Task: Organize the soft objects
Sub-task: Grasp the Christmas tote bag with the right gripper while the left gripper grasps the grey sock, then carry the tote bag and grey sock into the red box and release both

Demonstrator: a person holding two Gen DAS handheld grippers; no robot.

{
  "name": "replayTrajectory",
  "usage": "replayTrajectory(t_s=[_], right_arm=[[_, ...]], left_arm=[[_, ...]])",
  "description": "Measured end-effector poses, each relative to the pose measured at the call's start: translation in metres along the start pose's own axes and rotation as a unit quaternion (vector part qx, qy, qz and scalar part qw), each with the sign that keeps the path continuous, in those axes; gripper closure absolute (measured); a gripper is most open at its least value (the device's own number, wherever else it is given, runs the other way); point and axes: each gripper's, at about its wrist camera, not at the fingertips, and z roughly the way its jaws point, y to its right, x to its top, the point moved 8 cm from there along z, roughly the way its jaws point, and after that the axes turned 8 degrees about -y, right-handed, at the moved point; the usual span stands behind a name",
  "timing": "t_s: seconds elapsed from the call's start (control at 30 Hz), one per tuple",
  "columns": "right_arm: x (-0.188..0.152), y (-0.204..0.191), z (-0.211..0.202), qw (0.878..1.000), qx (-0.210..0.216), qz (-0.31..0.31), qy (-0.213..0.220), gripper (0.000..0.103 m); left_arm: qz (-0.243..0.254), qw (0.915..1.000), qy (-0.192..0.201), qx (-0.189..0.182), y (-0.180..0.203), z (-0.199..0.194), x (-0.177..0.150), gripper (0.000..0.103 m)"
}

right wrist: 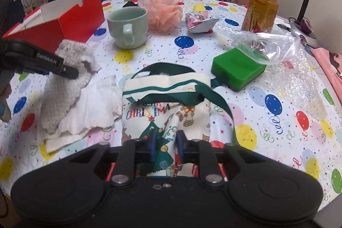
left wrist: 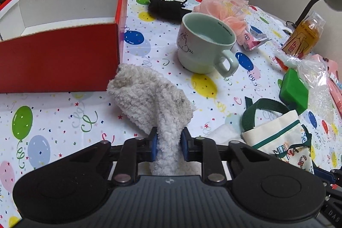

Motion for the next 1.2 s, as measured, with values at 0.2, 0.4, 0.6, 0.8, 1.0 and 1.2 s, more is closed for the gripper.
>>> replayTrajectory(t_s=[0.2, 0.4, 0.6, 0.8, 1.0, 1.2], right_arm=[[0.007, 0.004, -0.017, 1.000, 0.011, -0.004, 0.023, 0.097], [0.017, 0.008, -0.039, 0.999, 0.025, -0.007, 0.047, 0.100], [0.032, 0.013, -0.065, 0.996, 0.037, -0.007, 0.076, 0.100], [0.049, 0.017, -0.090, 0.993, 0.061, -0.010, 0.102, 0.100], [0.070, 0.016, -0.106, 0.989, 0.086, -0.017, 0.119, 0.100], [0.097, 0.003, -0.113, 0.983, 0.119, -0.026, 0.135, 0.100]], left_arm=[[0.001, 1.0000, 0.008, -0.002, 0.004, -0.011, 0.003, 0.087], [-0.002, 0.9998, 0.018, -0.005, 0.006, -0.028, 0.005, 0.090], [-0.011, 0.9994, 0.031, -0.012, 0.007, -0.050, 0.007, 0.090], [-0.017, 0.9985, 0.045, -0.025, 0.013, -0.078, 0.011, 0.090], [-0.022, 0.9980, 0.054, -0.024, 0.013, -0.103, 0.018, 0.090], [-0.024, 0.9971, 0.071, -0.010, 0.005, -0.127, 0.029, 0.090]])
